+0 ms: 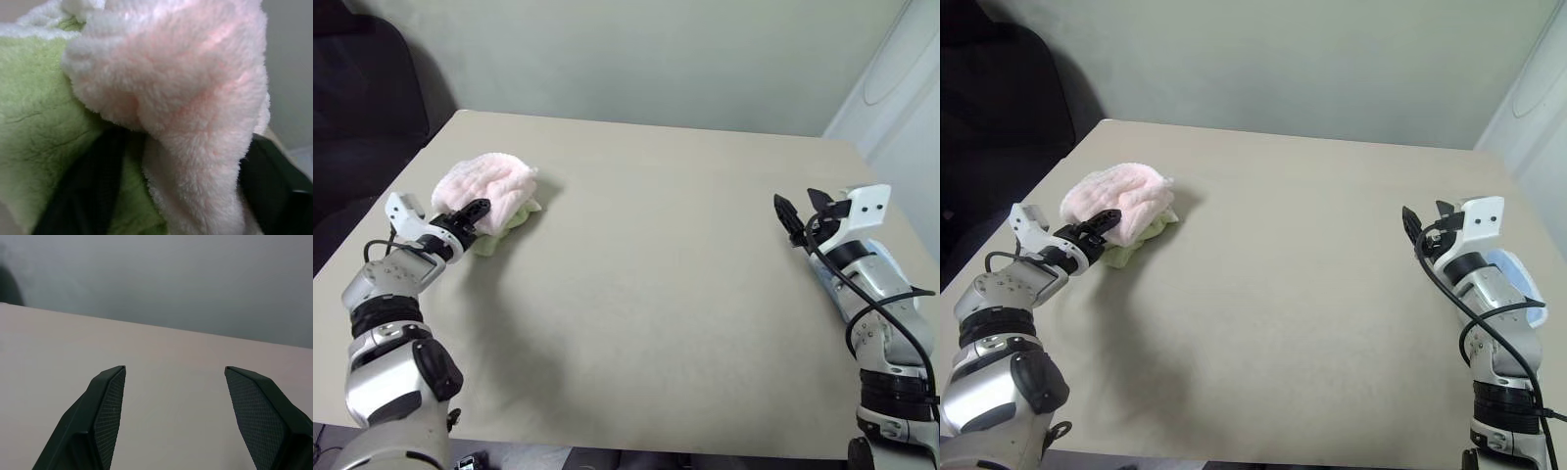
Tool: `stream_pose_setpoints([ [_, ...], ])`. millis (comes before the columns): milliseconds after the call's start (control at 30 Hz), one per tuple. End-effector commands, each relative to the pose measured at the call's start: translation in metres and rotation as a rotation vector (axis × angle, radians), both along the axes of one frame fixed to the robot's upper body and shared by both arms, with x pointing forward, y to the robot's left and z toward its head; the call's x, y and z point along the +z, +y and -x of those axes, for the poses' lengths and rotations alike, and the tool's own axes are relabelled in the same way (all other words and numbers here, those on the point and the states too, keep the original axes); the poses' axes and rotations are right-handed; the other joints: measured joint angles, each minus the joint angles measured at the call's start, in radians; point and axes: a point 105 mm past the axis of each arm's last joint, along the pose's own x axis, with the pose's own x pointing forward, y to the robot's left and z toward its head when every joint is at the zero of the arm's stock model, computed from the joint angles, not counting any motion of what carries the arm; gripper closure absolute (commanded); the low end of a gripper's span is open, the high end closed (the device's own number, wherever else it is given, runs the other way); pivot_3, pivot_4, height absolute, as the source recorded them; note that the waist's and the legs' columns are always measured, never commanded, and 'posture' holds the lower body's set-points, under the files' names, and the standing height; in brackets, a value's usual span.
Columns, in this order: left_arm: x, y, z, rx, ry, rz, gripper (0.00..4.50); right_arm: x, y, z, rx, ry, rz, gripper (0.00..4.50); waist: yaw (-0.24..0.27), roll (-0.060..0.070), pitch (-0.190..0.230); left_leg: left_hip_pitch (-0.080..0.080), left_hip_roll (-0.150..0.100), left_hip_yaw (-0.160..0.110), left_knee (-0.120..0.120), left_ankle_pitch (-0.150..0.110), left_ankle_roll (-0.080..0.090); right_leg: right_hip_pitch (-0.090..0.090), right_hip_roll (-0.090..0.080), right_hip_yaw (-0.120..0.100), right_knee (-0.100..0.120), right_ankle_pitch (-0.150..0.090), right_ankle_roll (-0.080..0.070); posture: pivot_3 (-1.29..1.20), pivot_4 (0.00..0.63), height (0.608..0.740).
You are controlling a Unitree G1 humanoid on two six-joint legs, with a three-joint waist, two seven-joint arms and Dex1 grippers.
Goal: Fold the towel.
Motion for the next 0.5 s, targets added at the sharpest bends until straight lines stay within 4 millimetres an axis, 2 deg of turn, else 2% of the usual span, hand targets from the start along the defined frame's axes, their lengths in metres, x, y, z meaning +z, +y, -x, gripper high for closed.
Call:
stream_pose_setpoints([
  [33, 0.024, 0.021, 0.01, 0.059, -0.099, -0.02, 0.05, 0.006, 0.008, 0.006, 0.024, -0.04, 0.012, 1.1, -0.001, 0.0, 0.0, 0.0, 0.0, 0.0, 0.0, 0.0, 0.0, 0.0, 0.001, 0.0, 0.0, 0.0, 0.0, 0.0, 0.15, 0.74],
  [133, 0.023, 0.031, 0.018, 0.084, -0.095, -0.057, 0.05, 0.004, 0.012, 0.007, 0.034, -0.038, 0.004, 1.1, -0.005, 0.0, 0.0, 0.0, 0.001, 0.0, 0.0, 0.0, 0.0, 0.0, 0.002, 0.001, 0.0, 0.0, 0.0, 0.0, 0.15, 0.74],
  [200, 0.029, 0.04, 0.027, 0.103, -0.149, -0.034, 0.05, 0.002, 0.014, 0.007, 0.037, -0.034, -0.004, 1.1, -0.009, 0.0, 0.0, 0.001, 0.001, 0.0, 0.0, 0.0, 0.0, 0.0, 0.002, 0.001, 0.0, 0.0, -0.001, 0.0, 0.15, 0.74],
  [300, 0.05, 0.052, 0.042, 0.14, -0.288, 0.037, 0.05, -0.002, 0.018, 0.007, 0.052, -0.023, -0.013, 1.1, -0.011, -0.002, -0.001, 0.001, 0.001, -0.001, -0.001, 0.0, -0.001, 0.0, 0.004, 0.0, 0.0, 0.0, -0.002, 0.0, 0.15, 0.74],
  [400, 0.07, 0.064, 0.062, 0.178, -0.392, -0.017, 0.05, -0.005, 0.029, 0.005, 0.087, -0.013, -0.017, 1.1, -0.012, -0.002, -0.001, 0.001, 0.002, -0.002, -0.001, -0.002, -0.004, -0.001, 0.005, 0.0, 0.0, 0.0, -0.005, 0.0, 0.15, 0.74],
  [500, 0.092, 0.055, 0.087, 0.106, -0.479, -0.18, 0.05, -0.009, 0.036, 0.006, 0.131, 0.005, -0.005, 1.1, -0.015, -0.002, -0.001, 0.0, 0.002, -0.002, -0.001, -0.002, -0.005, -0.001, 0.005, 0.001, 0.0, -0.001, -0.005, 0.0, 0.15, 0.74],
])
